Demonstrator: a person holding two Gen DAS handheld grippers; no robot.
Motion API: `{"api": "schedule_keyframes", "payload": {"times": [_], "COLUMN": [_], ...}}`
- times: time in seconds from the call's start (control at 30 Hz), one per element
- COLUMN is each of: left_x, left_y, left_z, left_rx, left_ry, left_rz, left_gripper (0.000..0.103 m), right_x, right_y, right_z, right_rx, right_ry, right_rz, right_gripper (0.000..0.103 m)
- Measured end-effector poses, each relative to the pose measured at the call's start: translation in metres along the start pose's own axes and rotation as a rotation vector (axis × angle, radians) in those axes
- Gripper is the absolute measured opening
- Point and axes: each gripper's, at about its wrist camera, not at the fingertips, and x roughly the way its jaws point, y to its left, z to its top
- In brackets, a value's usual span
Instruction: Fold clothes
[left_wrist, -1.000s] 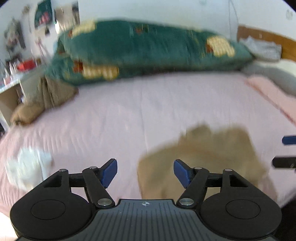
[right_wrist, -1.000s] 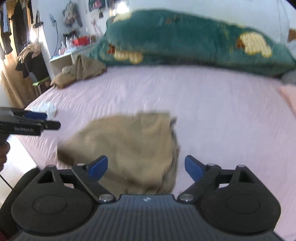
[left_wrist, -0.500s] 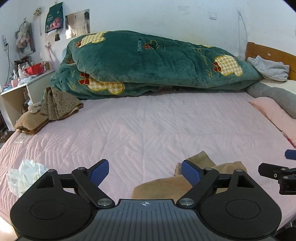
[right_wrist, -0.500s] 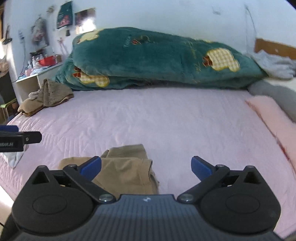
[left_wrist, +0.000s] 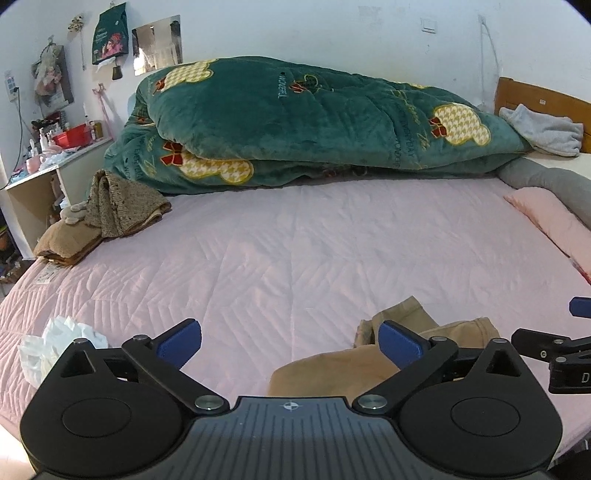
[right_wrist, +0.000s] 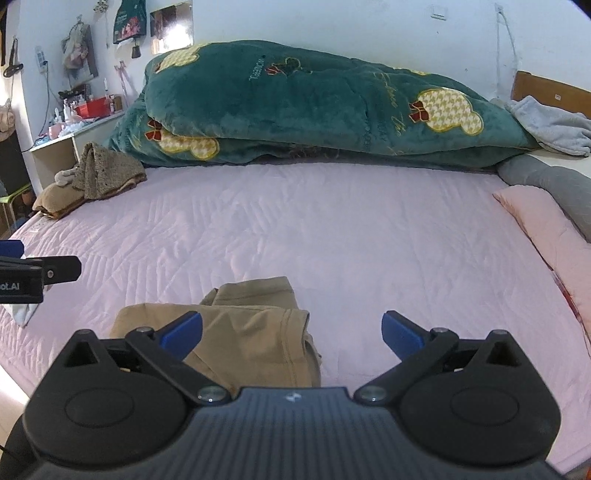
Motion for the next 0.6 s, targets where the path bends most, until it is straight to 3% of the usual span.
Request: {"api": "schedule_keyframes", "payload": {"times": [0.33,0.6], "left_x": [0.000,-0.012], "left_y": [-0.009,-0.014], "left_z": [-0.004,-0.010], "left_rx": [0.027,0.024], "left_ry": [-0.010,-0.135], "left_rz": [-0.013,-0.015], "left_gripper": [0.103,0.103], "right_x": [0.000,0.002], "right_y": [-0.004,-0.005], "right_z": [-0.001,-0.006], "right_rx": [-0.001,0.000], "right_ry": [0.005,0.020], "right_rz": [-0.002,0.010], "right_gripper": [0.103,0.103]}}
